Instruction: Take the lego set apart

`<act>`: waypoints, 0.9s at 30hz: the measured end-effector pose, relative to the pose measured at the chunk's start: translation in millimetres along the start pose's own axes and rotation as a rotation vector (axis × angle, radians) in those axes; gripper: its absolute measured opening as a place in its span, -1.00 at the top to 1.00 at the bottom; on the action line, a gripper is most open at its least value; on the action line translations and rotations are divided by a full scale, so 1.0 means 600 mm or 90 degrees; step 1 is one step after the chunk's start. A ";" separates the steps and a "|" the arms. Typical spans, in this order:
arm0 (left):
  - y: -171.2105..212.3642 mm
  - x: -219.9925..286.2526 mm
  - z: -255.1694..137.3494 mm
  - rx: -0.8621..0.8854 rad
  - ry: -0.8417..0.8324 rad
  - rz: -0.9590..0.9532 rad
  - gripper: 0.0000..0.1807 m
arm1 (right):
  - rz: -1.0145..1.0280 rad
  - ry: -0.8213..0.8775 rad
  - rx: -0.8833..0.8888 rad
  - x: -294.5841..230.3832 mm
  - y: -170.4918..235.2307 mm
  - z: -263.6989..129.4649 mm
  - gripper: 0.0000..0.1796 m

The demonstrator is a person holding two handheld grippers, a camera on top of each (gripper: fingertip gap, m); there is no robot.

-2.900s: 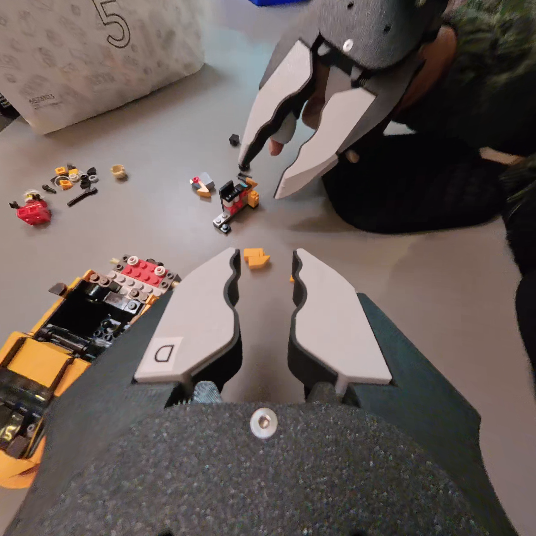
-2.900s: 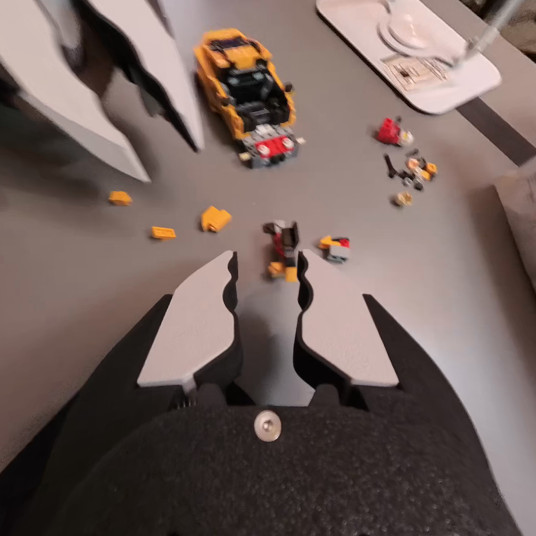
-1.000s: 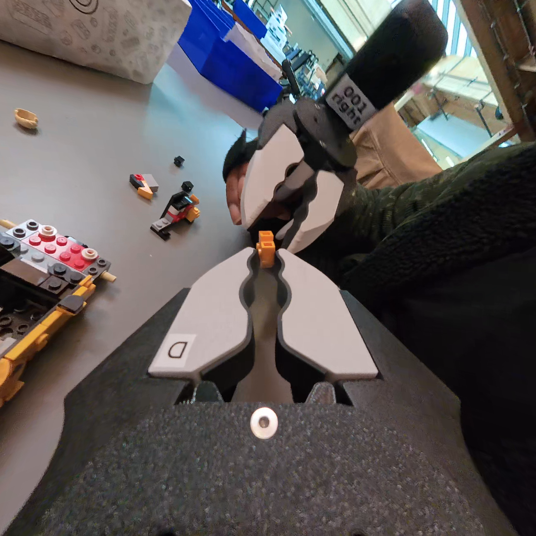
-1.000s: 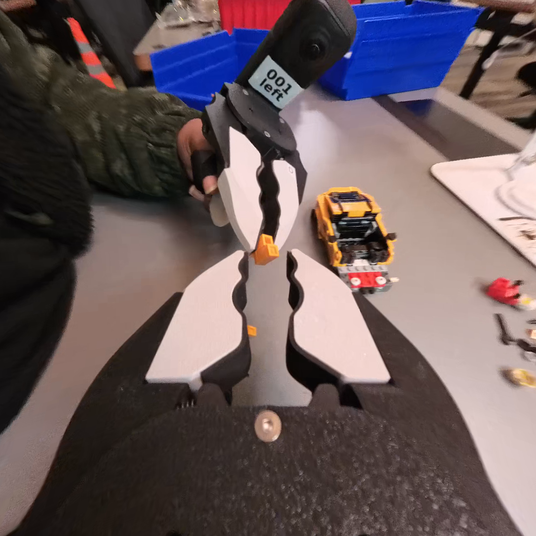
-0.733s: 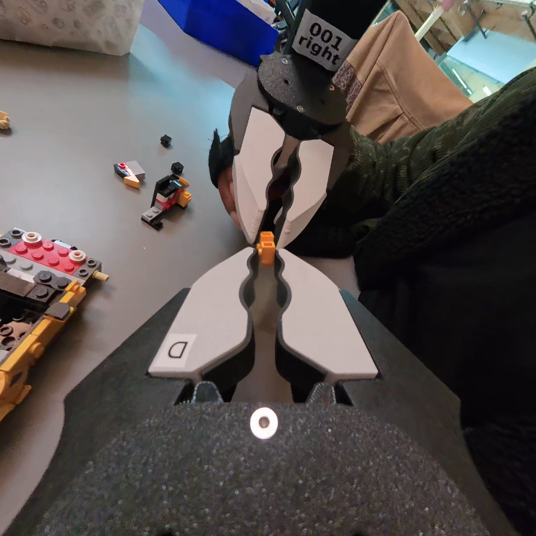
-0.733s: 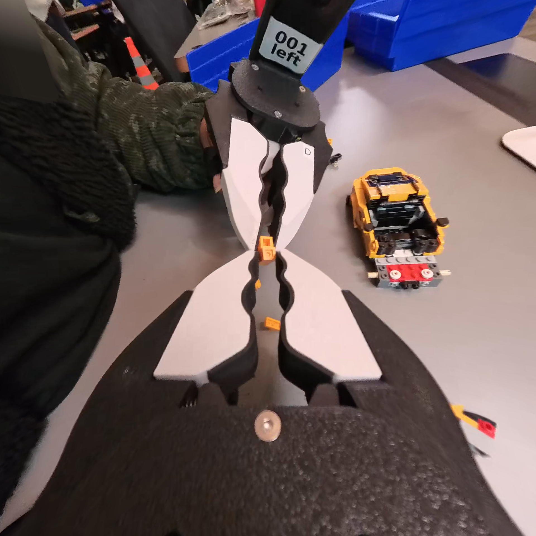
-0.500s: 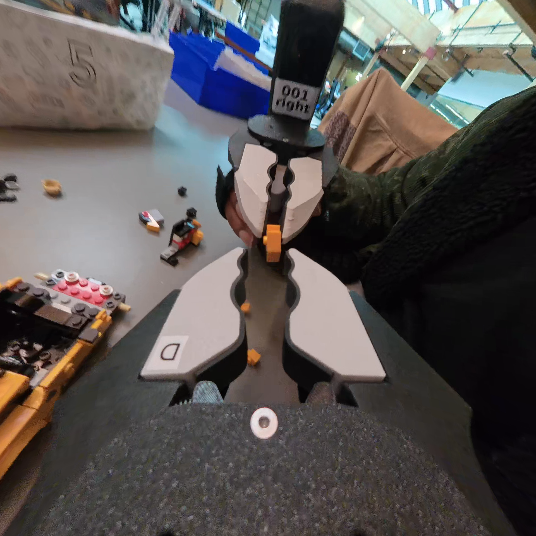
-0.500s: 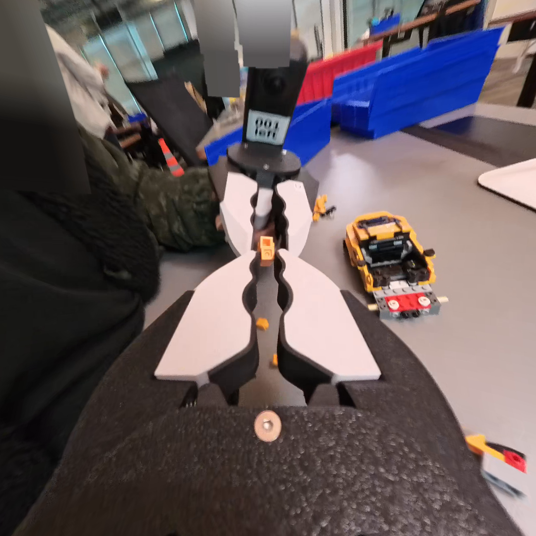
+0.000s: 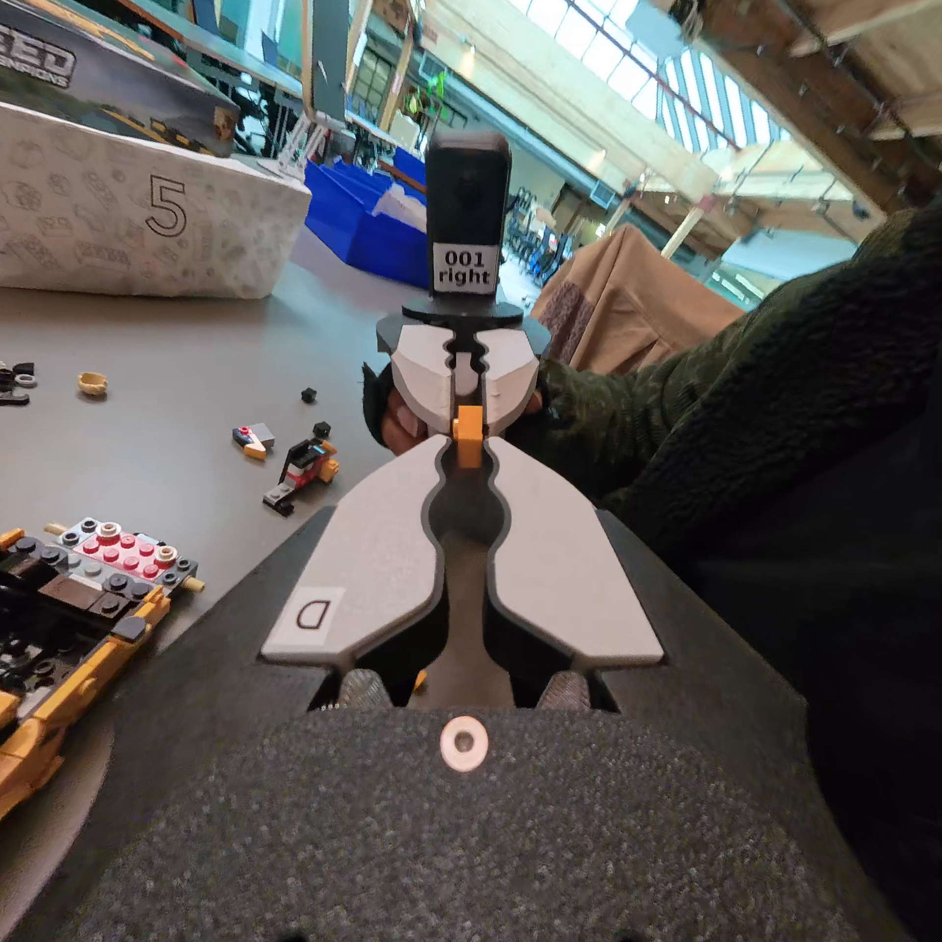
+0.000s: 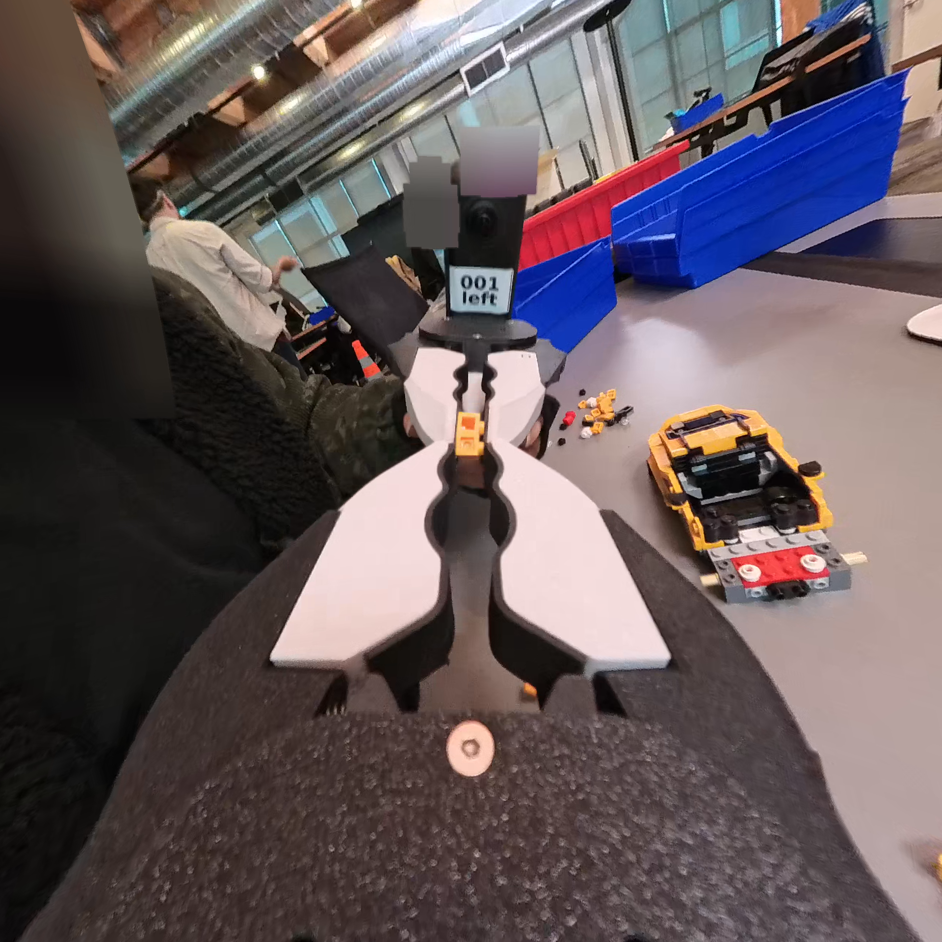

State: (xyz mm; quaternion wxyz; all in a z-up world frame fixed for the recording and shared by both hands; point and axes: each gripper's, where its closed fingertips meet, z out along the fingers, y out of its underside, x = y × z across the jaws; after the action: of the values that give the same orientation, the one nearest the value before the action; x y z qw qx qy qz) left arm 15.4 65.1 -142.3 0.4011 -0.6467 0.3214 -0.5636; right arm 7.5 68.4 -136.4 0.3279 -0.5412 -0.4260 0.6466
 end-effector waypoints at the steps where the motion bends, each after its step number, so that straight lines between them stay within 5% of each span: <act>1: 0.004 0.000 -0.001 -0.018 -0.003 0.014 0.91 | -0.004 -0.001 -0.013 0.000 0.004 0.000 0.88; 27: 0.051 -0.009 0.001 -0.151 -0.041 0.099 0.89 | -0.092 0.017 -0.130 0.000 0.052 0.001 0.91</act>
State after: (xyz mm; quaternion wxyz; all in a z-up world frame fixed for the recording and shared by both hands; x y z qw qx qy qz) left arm 16.1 55.3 -171.5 0.3742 -0.6805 0.4221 -0.4677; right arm 8.3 55.3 -164.9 0.3223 -0.5484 -0.5230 0.5673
